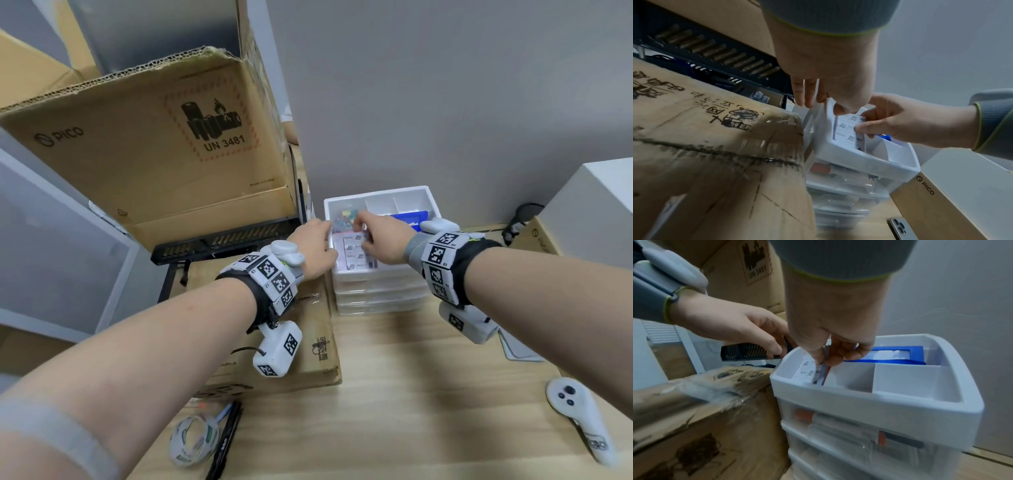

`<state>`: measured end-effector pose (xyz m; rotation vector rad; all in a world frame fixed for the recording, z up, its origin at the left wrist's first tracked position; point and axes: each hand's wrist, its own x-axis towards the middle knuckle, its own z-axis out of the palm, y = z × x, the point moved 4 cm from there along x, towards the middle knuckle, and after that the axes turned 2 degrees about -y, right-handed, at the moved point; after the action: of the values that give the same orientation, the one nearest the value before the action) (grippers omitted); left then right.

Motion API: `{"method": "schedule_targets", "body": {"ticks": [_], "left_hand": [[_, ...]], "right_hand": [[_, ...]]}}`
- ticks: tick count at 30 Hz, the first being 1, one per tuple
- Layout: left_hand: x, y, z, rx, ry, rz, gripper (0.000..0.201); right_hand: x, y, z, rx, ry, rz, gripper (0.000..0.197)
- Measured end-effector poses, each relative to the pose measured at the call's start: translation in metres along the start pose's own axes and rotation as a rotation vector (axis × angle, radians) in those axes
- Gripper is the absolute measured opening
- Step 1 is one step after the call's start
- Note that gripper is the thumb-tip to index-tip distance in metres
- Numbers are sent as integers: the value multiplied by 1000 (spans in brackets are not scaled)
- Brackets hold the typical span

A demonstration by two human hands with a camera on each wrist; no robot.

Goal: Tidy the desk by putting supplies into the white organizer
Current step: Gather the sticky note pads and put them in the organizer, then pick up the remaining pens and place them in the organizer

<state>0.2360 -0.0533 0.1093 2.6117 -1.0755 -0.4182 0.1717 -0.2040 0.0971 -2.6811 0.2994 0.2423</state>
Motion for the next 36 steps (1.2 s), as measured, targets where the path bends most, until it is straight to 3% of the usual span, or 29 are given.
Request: {"method": "schedule_targets", "body": {"ticks": [4, 11, 13, 18, 22, 25, 30, 36], "left_hand": [[4, -4, 4, 24, 5, 31, 23], [6, -4, 6, 70, 39, 67, 12], [6, -4, 7, 70, 39, 67, 17], [0, -5, 10, 108, 7, 69, 24], [-19, -15, 8, 2, 36, 32, 38], [-39, -23, 2, -48, 78, 18, 35], [-83, -41, -23, -65, 190, -14, 5], [-144, -93, -62, 16, 228, -170, 28]], "right_hand": [[8, 1, 8, -170, 118, -33, 18], [17, 0, 27, -387, 98, 3, 12], [16, -2, 30, -420, 104, 33, 8], [3, -7, 31, -365, 163, 8, 13], [-18, -16, 31, -231, 307, -30, 23], [-35, -40, 26, -164, 359, -181, 28], [-55, -114, 18, -18, 392, -463, 21], [-83, -223, 34, 40, 379, -798, 14]]}}
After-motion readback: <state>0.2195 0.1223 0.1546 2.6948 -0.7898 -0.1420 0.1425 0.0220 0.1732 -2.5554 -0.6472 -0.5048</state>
